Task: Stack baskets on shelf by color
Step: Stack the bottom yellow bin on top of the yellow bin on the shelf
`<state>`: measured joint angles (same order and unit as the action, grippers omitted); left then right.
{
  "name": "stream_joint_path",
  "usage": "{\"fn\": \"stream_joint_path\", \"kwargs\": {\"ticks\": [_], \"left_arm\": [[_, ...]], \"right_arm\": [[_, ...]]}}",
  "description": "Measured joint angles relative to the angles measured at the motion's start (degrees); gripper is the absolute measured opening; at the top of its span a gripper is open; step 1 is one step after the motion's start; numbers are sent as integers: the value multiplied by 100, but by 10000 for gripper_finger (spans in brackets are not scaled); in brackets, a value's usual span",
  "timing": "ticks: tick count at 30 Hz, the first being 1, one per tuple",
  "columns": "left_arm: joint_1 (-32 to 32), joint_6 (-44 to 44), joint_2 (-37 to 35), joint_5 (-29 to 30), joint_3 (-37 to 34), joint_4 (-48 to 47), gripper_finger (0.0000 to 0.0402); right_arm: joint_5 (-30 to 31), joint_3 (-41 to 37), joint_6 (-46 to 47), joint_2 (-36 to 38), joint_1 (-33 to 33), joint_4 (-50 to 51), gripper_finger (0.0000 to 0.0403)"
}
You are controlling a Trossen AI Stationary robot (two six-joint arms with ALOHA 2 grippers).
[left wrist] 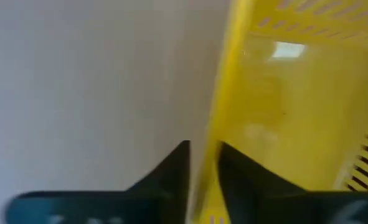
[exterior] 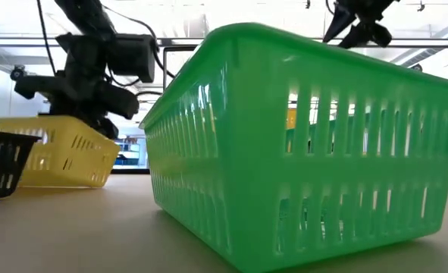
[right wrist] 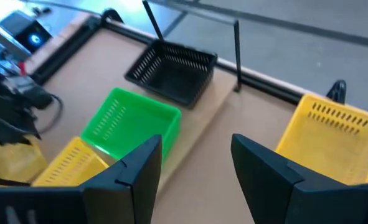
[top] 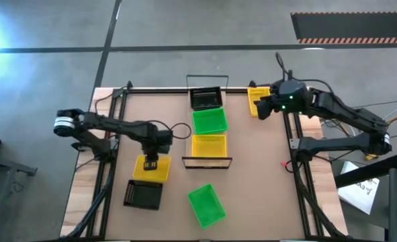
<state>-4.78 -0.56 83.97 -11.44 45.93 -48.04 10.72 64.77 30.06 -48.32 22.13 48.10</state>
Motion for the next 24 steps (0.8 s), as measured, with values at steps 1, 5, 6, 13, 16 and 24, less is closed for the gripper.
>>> {"fn": "stream_joint_path", "kwargs": {"ticks": [1,5,6,13,16,24], "left_arm": [[0,-24,55,-6,28,-9,35],[0,-33,63,0,208,-131,8],[-2,-31,22,20,278,-273,7],[-138,-138,-534,783,1410,-2248,1],[-371,-134,-644,1104,2244,-2913,0],[-994,11,279,998,4934,-2827,0]], "right_arm": [[0,49,0,14,0,-1,185],[0,170,0,24,0,-5,185],[-2,175,-2,24,0,1,185],[-2,153,-11,5,0,6,185],[0,151,-50,-16,0,2,185],[146,151,-142,-15,0,0,185]]}}
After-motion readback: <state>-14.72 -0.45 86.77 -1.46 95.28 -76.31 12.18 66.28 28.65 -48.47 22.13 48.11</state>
